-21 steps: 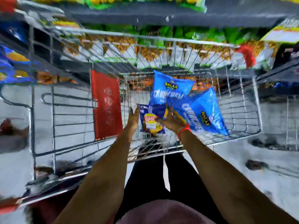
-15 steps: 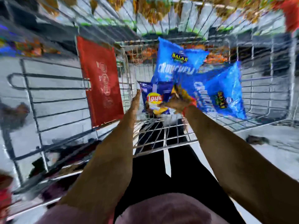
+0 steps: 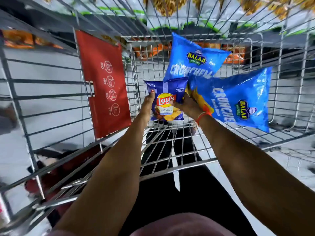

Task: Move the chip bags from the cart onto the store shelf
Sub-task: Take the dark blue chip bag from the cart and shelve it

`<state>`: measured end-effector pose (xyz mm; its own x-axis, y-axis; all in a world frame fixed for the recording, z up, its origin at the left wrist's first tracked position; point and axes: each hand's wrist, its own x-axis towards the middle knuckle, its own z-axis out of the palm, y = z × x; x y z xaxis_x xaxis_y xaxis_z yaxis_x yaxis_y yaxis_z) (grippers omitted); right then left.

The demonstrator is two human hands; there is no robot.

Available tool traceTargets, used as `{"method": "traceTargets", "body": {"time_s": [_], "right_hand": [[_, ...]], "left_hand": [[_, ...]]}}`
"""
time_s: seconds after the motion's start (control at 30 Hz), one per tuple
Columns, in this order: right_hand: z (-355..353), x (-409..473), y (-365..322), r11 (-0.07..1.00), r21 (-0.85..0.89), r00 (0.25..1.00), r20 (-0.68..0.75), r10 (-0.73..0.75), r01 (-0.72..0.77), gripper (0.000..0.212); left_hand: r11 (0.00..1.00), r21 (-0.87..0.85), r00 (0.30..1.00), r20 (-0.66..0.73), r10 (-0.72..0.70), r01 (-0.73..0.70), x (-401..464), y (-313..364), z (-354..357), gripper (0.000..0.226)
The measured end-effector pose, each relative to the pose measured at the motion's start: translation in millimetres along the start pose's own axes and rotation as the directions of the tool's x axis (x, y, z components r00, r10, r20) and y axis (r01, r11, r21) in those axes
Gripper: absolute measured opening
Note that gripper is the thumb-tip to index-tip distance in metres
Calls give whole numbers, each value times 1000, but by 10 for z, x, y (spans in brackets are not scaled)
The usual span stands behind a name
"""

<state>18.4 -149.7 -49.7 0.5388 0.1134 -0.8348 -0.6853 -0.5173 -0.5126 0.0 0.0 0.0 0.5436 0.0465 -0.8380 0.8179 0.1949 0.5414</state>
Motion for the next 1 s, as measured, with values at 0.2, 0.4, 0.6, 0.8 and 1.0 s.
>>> {"method": "traceTargets", "body": {"time_s": [0.2, 0.4, 0.6, 0.8, 1.0], "right_hand": [[-240, -416, -571, 957, 132, 965, -84, -247, 257, 50], [-490, -1250, -1305, 820, 325, 881, -220, -419, 471, 33], [-831, -2229, -2070, 618, 324, 697, -283, -659, 716, 17], [-1209, -3072, -2782, 434, 214, 481, -291, -827, 875, 17], [-1471, -3843, -3458, 337, 168, 371, -261, -891, 926, 58]], "left_hand": [[987, -75, 990, 2, 143, -142, -447, 649, 45, 58], [935, -80, 937, -79, 339, -345, -1065, 1244, 200, 58], [823, -102, 823, -195, 534, -559, -1514, 1945, 243, 96], [646, -114, 655, -175, 735, -755, -2797, 2780, 438, 78], [515, -126, 525, -67, 849, -848, -3682, 3444, 500, 47]]}}
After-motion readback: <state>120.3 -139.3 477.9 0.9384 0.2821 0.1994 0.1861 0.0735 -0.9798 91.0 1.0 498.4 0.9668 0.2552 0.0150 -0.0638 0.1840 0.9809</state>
